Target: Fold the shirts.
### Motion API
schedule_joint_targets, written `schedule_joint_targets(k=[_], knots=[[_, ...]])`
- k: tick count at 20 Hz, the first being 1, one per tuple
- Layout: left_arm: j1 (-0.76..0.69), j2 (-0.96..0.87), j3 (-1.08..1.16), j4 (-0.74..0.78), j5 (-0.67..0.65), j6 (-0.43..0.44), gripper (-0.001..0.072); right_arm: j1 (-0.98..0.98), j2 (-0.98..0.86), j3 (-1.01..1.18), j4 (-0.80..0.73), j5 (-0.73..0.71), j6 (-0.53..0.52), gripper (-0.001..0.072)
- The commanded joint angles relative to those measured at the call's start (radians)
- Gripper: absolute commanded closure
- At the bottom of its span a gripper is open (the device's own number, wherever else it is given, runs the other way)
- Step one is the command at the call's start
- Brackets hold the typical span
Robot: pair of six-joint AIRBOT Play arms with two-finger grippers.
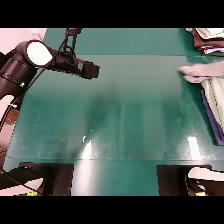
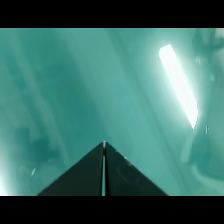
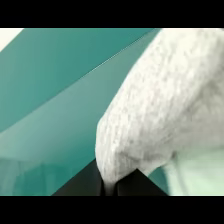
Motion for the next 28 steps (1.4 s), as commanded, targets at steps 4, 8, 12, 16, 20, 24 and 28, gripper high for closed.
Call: schedule_joint_targets(k=[4,8,12,16,20,24,28], knots=[[-0.025,-0.001,0.000,-0.005,0.071,-0.013,0.0682,-0.119,-0.001,0.079,0.041,-0.027,0.000,0.0698],[-0.025,-0.001,0.000,-0.005,0.070,-0.013,0.0683,-0.124,0.001,0.282,0.032,0.023,0.002,0.0698],[-0.025,-0.003,0.000,-0.002,0.069,-0.012,0.0682,-0.170,0.002,0.407,0.032,0.122,0.035,0.0698],[-0.025,-0.004,0.000,0.005,0.050,-0.011,0.0682,-0.218,0.052,0.410,-0.123,0.181,0.080,0.0699],[-0.025,-0.006,0.000,0.005,0.042,-0.004,0.0683,-0.218,0.137,0.318,-0.312,0.209,0.106,0.0698],[-0.025,-0.006,0.000,0.005,0.030,-0.004,0.0682,-0.218,0.265,0.058,-0.447,0.208,0.106,0.0697],[-0.025,-0.006,0.000,0.005,0.009,-0.003,0.0682,-0.245,0.396,-0.135,-0.629,0.224,0.115,0.0697]])
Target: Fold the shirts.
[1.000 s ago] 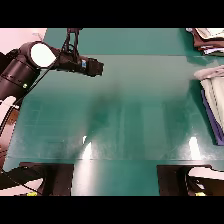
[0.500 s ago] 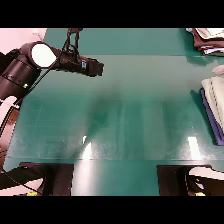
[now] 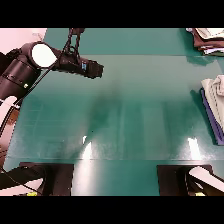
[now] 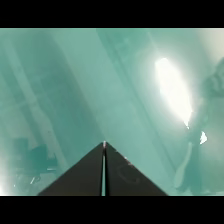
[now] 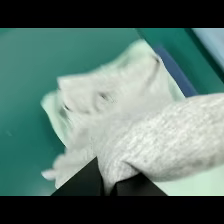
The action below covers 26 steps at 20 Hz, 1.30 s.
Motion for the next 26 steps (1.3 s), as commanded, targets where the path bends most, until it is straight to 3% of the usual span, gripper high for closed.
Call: schedule_joint_targets(k=[1,2,3,4,5,7,10,14,17,22,24,26], knots=[[0.000,-0.001,0.000,0.001,-0.019,0.001,0.0682,-0.039,0.111,-0.161,-0.151,0.012,0.012,0.0695],[0.000,-0.001,0.000,0.001,-0.024,0.001,0.0682,-0.066,0.138,-0.193,-0.160,0.015,0.012,0.0685],[0.000,-0.001,0.000,0.001,-0.027,0.008,0.0682,-0.099,0.161,-0.217,-0.159,0.019,0.012,0.0547],[0.000,-0.001,0.000,0.000,-0.028,0.025,0.0682,-0.130,0.177,-0.236,-0.159,0.018,0.012,0.0353],[0.000,-0.001,0.000,0.000,-0.033,0.027,0.0682,-0.159,0.193,-0.250,-0.159,0.018,0.012,0.0230],[0.000,-0.001,0.000,0.000,-0.043,0.027,0.0682,-0.211,0.217,-0.267,-0.155,0.022,0.012,0.0182],[0.000,-0.001,0.000,0.000,-0.057,0.027,0.0682,-0.223,0.248,-0.265,-0.145,0.021,0.012,0.0182],[0.000,-0.001,0.000,0.000,-0.049,0.026,0.0682,-0.121,0.257,-0.266,0.012,0.011,0.013,0.0183],[0.000,0.000,0.000,0.000,-0.059,0.026,0.0682,0.057,0.257,-0.266,0.126,0.013,0.013,0.0183],[0.000,0.000,0.000,-0.001,-0.014,0.026,0.0682,0.415,0.257,-0.266,0.139,0.003,0.013,0.0197],[0.000,0.000,0.000,-0.001,0.017,0.026,0.0682,0.525,0.257,-0.266,0.139,-0.019,0.012,0.0375],[0.000,0.000,0.000,-0.001,0.044,0.026,0.0682,0.616,0.257,-0.266,0.139,-0.027,0.012,0.0668]])
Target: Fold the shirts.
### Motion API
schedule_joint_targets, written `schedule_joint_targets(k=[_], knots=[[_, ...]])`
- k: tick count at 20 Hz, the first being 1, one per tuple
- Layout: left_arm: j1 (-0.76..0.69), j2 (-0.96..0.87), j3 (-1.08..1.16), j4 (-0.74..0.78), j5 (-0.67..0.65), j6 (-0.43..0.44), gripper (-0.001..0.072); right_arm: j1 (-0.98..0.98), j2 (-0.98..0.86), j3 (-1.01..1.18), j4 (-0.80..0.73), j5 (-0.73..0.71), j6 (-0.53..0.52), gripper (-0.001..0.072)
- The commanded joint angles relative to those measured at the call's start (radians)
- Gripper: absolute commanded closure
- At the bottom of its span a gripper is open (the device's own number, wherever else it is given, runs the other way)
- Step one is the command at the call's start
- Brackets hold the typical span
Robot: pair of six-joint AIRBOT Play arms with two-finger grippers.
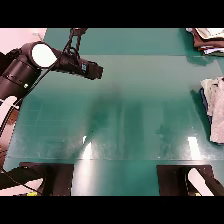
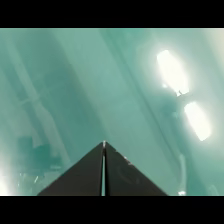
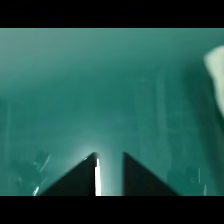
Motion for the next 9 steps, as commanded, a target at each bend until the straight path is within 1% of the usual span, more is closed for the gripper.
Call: schedule_joint_targets(k=[1,5,9], knots=[[0.000,0.000,0.000,0.000,0.051,0.000,0.0682,0.178,0.001,0.000,0.010,-0.020,-0.002,0.0696],[0.000,0.000,0.000,0.000,0.057,0.000,0.0682,0.257,0.001,0.000,0.010,-0.041,-0.002,0.0696],[0.000,0.000,0.000,0.000,0.057,0.000,0.0682,0.266,0.001,0.000,0.010,-0.040,-0.001,0.0696]])
